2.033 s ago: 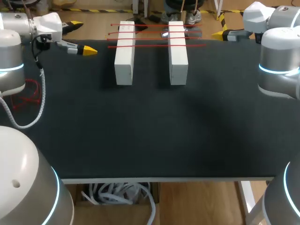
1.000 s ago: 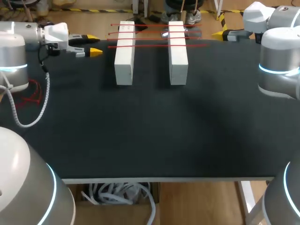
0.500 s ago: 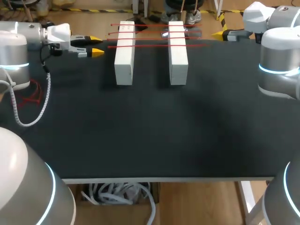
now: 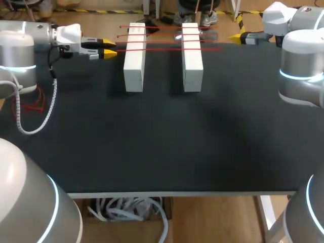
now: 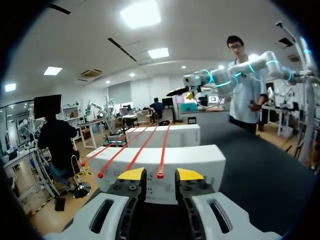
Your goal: Grab the tape and strap the tape.
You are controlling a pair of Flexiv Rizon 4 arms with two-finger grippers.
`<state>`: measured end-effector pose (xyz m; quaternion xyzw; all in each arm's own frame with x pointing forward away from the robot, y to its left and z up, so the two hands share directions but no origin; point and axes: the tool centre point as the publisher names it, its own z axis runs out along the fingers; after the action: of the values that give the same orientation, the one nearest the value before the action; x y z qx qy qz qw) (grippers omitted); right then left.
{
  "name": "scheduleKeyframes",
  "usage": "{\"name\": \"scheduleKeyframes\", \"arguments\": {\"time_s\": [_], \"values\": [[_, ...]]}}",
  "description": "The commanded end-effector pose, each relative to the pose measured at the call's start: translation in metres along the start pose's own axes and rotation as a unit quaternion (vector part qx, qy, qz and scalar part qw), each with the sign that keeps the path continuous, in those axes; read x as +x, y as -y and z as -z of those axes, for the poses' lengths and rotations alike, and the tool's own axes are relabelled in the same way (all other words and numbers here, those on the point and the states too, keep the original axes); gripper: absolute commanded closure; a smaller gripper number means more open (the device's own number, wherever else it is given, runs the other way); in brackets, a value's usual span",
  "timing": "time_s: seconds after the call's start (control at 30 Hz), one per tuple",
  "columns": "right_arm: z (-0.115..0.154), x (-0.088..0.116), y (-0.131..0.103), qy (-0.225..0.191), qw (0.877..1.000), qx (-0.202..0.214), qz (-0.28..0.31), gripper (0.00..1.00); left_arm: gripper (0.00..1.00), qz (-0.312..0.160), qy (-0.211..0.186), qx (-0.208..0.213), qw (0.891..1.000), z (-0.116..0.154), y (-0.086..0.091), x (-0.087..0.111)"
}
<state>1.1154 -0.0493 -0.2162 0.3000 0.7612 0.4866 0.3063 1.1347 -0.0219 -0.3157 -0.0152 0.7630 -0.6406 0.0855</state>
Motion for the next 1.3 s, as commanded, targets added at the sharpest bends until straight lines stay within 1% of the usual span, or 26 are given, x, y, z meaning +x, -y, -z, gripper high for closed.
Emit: {"name": "scheduleKeyframes", "arguments": {"time_s": [0.03, 0.3, 0.4, 0.7, 0.77, 0.9, 0.97, 1.0, 1.17, 1.3], "values": [[0.0005, 0.0, 0.0003, 0.0, 1.0, -0.001, 0.0, 0.0, 0.75, 0.0, -0.013, 0.006, 1.0, -0.0063, -0.0041, -0.0082], [0.0005, 0.0, 0.0003, 0.0, 1.0, -0.001, 0.0, 0.0, 0.81, 0.001, -0.019, 0.009, 1.0, -0.0108, -0.0056, -0.0076], [0.0005, 0.0, 0.0003, 0.0, 1.0, -0.001, 0.0, 0.0, 0.8, 0.002, -0.019, 0.01, 1.0, -0.0115, -0.0063, -0.0071], [0.0005, 0.0, 0.0003, 0.0, 1.0, -0.001, 0.0, 0.0, 0.82, 0.003, -0.02, 0.012, 1.0, -0.0127, -0.0083, -0.0042], [0.0005, 0.0, 0.0003, 0.0, 1.0, -0.001, 0.0, 0.0, 0.86, 0.004, -0.021, 0.011, 1.0, -0.0128, -0.0085, -0.0037], [0.0005, 0.0, 0.0003, 0.0, 1.0, -0.001, 0.0, 0.0, 0.89, 0.004, -0.021, 0.011, 1.0, -0.0128, -0.009, -0.0032], [0.0005, 0.0, 0.0003, 0.0, 1.0, -0.001, 0.0, 0.0, 0.99, 0.004, -0.021, 0.011, 1.0, -0.0128, -0.0091, -0.0032], [0.0005, 0.0, 0.0003, 0.0, 1.0, -0.001, 0.0, 0.0, 1.0, 0.004, -0.021, 0.011, 1.0, -0.0128, -0.0091, -0.0031], [0.0005, 0.0, 0.0003, 0.0, 1.0, -0.001, 0.0, 0.0, 1.0, 0.004, -0.023, 0.011, 1.0, -0.0128, -0.0087, -0.0034], [0.0005, 0.0, 0.0003, 0.0, 1.0, -0.001, 0.0, 0.0, 1.0, 0.003, -0.028, 0.005, 1.0, -0.0121, -0.0042, -0.0024]]}}
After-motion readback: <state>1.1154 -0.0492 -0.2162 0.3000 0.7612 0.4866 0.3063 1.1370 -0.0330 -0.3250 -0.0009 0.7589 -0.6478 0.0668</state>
